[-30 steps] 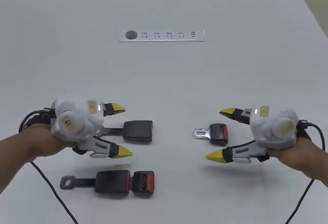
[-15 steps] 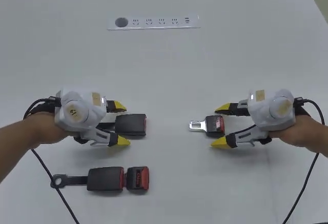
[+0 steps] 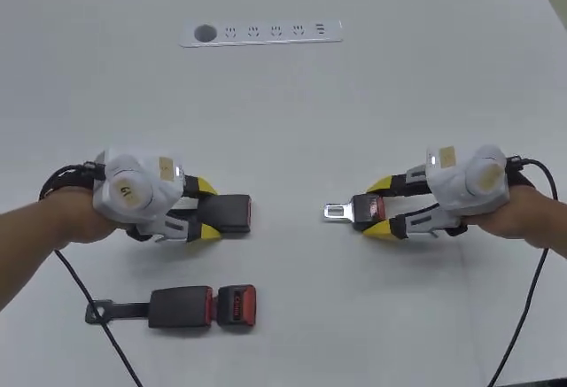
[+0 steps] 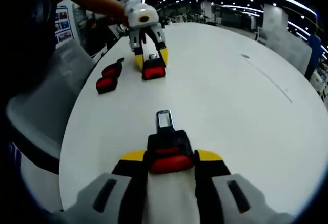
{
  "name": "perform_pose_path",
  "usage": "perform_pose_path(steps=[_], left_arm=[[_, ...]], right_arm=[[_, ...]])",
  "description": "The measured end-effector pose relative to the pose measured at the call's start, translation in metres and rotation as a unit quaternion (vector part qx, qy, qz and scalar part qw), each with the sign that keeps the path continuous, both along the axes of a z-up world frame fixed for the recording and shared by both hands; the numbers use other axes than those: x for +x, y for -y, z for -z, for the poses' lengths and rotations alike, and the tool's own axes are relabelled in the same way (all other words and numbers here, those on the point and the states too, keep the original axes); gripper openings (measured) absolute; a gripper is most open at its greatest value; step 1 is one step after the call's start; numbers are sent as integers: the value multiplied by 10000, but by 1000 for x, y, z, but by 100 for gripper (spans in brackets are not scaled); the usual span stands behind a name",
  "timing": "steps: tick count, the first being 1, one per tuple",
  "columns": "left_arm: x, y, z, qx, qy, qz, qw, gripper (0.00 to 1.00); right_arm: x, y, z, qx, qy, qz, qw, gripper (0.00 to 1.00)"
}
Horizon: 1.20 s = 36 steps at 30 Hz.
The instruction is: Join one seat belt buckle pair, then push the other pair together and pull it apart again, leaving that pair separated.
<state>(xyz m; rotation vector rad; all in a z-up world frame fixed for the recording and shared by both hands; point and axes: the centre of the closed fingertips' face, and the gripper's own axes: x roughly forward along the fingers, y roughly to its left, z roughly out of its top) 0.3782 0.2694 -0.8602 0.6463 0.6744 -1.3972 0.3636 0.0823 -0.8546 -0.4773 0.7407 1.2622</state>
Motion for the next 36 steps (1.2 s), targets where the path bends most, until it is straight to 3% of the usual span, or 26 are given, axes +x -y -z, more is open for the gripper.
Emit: perform_pose_path(steps=[13, 36], left_arm=[[-2, 2, -3, 11, 4, -59, 10000, 35], [-2, -1, -4, 228, -60, -99, 9997, 35]], right_arm=[[0, -9, 0, 96, 32, -19, 9999, 35], [6, -69, 6, 427, 163, -276, 9986, 35]])
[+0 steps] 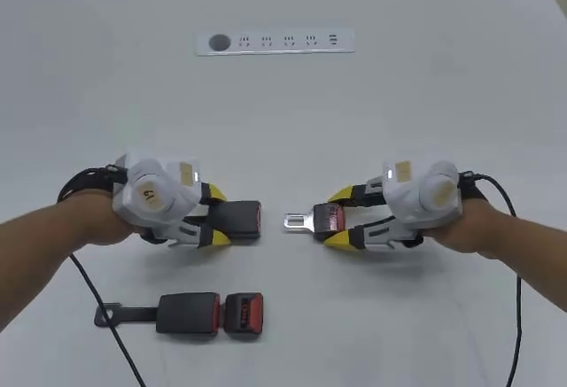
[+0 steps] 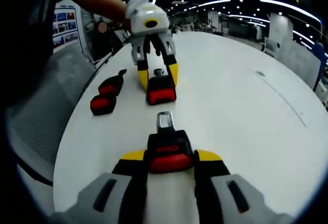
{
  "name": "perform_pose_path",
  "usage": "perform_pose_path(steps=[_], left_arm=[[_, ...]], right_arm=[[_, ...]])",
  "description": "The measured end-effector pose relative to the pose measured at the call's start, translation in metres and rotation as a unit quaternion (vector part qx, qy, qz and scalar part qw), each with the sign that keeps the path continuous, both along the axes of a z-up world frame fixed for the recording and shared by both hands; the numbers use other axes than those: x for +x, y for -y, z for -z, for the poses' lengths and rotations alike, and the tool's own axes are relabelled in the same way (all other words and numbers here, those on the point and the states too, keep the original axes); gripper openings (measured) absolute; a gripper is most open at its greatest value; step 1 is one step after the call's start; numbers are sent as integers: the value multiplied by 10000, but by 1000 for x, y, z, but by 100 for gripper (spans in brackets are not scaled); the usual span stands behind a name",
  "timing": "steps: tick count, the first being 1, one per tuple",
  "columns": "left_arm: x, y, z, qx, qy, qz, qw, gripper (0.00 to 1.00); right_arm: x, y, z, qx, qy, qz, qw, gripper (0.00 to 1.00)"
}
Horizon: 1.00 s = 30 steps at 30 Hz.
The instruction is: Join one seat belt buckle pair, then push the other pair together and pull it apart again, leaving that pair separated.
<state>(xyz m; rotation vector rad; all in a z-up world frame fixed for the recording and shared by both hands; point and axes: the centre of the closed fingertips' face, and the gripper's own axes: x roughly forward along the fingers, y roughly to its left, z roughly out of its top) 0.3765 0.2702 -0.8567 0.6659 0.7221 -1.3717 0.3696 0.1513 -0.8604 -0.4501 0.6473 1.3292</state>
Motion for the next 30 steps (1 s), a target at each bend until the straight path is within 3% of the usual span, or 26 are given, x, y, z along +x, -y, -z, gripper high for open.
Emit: perform_pose_path(steps=[21, 25, 30], left_arm=[[-1, -1, -1, 171, 4, 69, 9998, 34], [0, -1, -1, 157, 10, 60, 9999, 34], [1, -1, 1, 292, 31, 179, 9994, 34]], right_arm=[[8, -48, -1, 132, -18, 26, 9999, 35], [10, -46, -1, 118, -38, 40, 9999, 35], [11, -49, -1, 84, -96, 52, 9999, 35]])
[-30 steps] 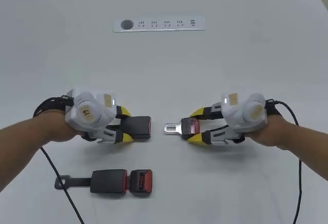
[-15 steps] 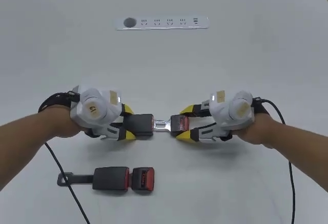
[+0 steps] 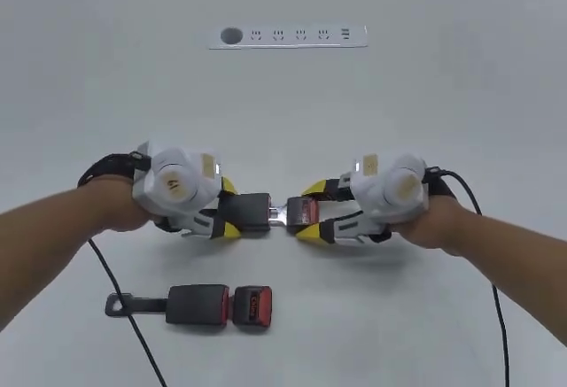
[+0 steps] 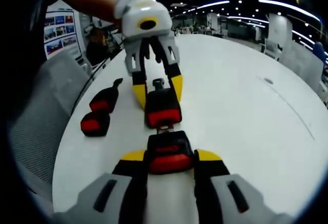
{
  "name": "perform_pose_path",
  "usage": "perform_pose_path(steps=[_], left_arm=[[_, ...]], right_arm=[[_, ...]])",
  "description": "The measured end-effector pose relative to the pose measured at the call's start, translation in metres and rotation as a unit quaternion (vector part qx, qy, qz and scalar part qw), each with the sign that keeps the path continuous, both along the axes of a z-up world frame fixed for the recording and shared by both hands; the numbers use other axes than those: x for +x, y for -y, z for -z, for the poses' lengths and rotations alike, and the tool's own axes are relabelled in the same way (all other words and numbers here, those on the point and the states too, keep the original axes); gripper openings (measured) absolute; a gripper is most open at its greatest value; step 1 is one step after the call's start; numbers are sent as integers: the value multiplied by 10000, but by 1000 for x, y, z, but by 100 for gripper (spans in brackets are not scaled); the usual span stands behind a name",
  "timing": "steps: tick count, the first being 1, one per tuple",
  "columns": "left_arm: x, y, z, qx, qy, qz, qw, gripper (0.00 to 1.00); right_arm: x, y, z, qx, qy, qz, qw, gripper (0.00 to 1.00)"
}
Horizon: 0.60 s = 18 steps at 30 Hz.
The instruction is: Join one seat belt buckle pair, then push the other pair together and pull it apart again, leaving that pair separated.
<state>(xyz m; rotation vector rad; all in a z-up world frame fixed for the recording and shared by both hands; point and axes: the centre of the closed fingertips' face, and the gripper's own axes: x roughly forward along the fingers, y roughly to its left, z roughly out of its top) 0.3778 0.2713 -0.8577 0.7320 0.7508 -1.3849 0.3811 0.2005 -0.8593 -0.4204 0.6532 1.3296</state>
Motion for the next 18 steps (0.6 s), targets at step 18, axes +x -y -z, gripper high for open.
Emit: perform_pose_path(steps=[18], left_arm=[[0, -2, 2, 313, 17, 382, 9988, 33]], right_arm=[[0, -17, 0, -159, -95, 187, 9997, 34]])
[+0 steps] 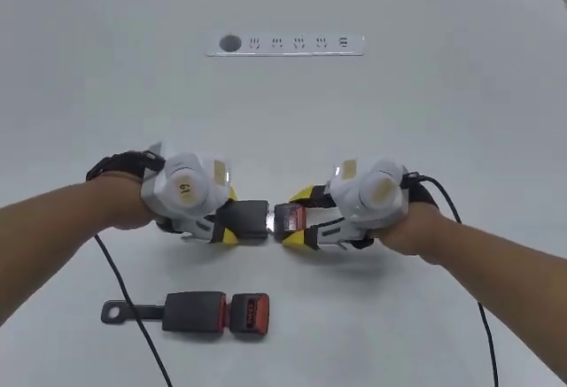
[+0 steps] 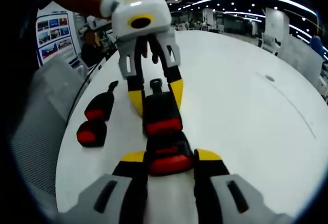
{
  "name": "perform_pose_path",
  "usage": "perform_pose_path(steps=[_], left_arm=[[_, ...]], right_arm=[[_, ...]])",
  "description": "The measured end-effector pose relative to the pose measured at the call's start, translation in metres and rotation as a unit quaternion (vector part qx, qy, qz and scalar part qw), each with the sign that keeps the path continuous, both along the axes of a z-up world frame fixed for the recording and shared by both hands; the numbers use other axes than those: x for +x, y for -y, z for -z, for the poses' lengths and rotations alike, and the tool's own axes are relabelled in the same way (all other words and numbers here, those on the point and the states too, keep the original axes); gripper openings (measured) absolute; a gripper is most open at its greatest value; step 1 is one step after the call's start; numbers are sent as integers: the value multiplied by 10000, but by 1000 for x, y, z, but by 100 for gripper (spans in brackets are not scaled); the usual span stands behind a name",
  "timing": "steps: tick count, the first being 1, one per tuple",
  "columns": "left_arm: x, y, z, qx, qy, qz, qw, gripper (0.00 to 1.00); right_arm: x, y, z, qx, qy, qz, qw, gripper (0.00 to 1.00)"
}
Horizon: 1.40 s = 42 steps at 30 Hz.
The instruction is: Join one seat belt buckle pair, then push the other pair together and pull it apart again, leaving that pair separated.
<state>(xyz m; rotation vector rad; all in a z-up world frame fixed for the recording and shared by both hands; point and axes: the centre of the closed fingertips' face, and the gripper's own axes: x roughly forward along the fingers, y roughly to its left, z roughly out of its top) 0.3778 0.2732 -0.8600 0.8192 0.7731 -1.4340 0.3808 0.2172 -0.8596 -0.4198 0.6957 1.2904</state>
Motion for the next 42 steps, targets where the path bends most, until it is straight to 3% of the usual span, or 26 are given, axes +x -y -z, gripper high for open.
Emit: perform_pose_path(steps=[16, 35, 42], left_arm=[[0, 1, 1, 3, -19, -14, 10000, 33], [2, 0, 0, -226, -34, -33, 9997, 34], [1, -1, 0, -394, -28, -79, 9992, 34]], right_arm=[[-1, 1, 2, -187, 101, -43, 9998, 34], [-2, 3, 2, -139, 127, -42, 9998, 35], [-5, 16, 2, -135, 127, 37, 9998, 35]])
